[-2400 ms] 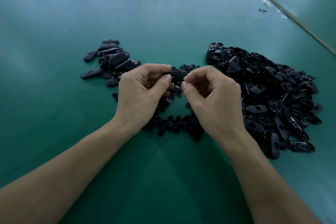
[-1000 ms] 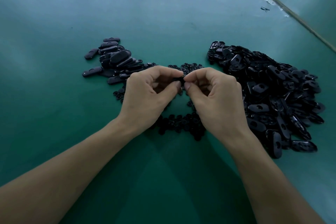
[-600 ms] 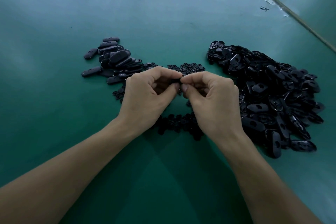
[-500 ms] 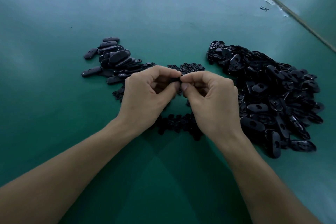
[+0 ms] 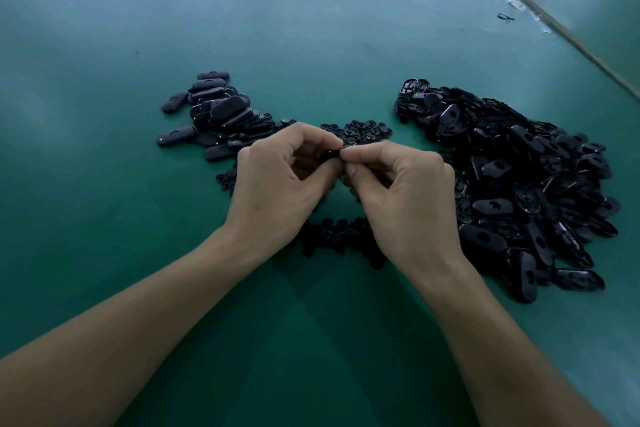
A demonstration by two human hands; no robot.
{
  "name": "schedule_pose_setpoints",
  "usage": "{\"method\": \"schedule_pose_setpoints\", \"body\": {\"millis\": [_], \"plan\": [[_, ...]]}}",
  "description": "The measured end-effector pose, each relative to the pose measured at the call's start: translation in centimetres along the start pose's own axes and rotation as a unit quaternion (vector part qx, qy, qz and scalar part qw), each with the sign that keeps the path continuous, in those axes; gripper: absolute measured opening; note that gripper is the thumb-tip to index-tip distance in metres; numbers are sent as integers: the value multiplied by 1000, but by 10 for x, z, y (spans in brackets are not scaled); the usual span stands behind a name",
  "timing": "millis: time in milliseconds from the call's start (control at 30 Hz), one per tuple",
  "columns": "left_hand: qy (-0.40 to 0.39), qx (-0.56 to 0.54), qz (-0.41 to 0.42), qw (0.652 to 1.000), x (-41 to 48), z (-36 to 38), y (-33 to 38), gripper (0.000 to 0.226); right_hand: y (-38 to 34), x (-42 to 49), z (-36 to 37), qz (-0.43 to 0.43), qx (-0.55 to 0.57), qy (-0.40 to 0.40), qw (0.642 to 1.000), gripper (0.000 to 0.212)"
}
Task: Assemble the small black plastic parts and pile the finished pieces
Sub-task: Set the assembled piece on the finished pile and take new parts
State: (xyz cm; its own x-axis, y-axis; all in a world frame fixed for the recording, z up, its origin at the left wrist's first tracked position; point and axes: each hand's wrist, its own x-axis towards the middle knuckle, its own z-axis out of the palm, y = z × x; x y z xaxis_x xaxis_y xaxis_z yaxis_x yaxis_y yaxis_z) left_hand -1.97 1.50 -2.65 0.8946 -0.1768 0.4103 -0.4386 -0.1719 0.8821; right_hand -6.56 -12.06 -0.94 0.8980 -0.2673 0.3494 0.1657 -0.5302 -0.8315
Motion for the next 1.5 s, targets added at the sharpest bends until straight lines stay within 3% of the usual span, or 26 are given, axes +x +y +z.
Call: {"method": "schedule_pose_setpoints", "body": {"millis": [267,567,833,1067,1500], "plan": [[5,32,5,999,1,0,1,30,2,1,-4,-17,27,-10,999,21],[17,29,6,999,1,0,0,27,6,4,0,25,71,-23,997,22],[22,-38,-24,999,1,0,0,20,5,3,0,25,71,-16,997,19],[25,-98,-50,994,0,-1,0,15,5,10,-11,27,77,47,996,18],[13,-122,-48,991,1,-2,2,20,1,6,-9,4,47,-8,999,16]]}}
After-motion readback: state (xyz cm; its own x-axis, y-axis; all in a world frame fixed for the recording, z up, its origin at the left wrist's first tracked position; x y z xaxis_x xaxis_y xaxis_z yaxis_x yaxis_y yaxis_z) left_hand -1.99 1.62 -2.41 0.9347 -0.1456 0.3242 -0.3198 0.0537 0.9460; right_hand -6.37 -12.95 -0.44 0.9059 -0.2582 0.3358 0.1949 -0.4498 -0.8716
